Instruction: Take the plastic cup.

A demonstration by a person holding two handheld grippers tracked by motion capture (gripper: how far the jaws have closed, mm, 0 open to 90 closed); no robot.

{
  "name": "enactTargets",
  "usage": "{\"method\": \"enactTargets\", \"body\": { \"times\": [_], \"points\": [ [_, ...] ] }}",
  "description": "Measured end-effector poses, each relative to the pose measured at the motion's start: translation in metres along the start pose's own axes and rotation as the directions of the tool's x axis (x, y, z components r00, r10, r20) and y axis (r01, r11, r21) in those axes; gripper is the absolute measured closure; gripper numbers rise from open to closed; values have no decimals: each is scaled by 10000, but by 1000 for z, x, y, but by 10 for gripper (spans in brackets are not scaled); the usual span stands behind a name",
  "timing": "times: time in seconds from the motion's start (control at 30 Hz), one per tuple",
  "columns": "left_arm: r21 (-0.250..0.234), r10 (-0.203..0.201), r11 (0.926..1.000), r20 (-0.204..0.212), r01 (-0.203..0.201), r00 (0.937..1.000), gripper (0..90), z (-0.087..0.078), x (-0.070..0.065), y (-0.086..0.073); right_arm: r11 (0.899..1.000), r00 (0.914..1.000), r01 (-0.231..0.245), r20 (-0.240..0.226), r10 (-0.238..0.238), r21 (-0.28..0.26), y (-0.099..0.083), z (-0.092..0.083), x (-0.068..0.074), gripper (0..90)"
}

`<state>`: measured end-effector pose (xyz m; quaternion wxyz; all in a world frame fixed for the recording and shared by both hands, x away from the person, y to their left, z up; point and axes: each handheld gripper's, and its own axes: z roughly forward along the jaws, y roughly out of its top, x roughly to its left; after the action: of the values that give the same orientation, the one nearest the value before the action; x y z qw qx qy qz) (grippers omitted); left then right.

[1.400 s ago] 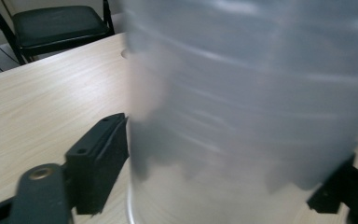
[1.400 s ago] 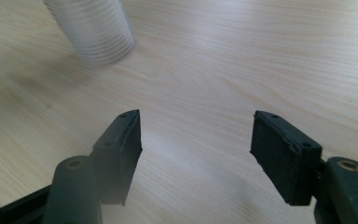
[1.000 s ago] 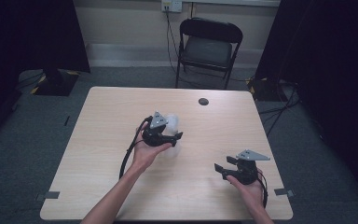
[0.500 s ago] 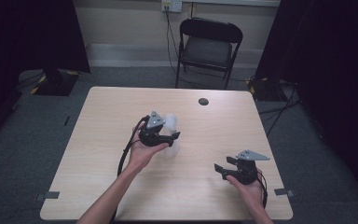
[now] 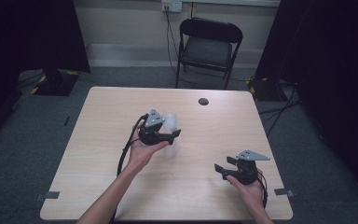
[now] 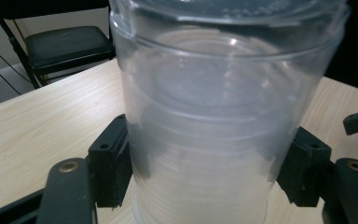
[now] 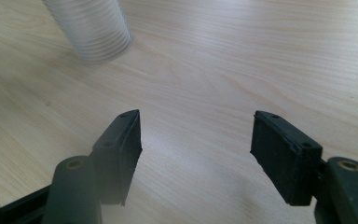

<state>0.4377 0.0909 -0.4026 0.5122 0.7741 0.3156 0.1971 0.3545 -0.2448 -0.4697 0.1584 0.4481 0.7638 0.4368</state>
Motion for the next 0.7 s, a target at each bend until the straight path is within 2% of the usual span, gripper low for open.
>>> {"method": "enactTargets", "body": {
  "times": [0.27,0.4,0.7],
  "points": [
    [-170,68,9998,-48,-69,10000,312,0,0,3,10000,10000,-31,40,31,-7,-1,-2,0,330],
    [-231,-45,9997,20,46,10000,316,2,0,4,10000,10000,-70,62,70,33,-2,-3,-1,330],
    [-507,87,9987,114,-81,9999,318,-3,-1,14,9999,9998,-157,133,158,-5,-5,-7,-3,330]
  ]
}}
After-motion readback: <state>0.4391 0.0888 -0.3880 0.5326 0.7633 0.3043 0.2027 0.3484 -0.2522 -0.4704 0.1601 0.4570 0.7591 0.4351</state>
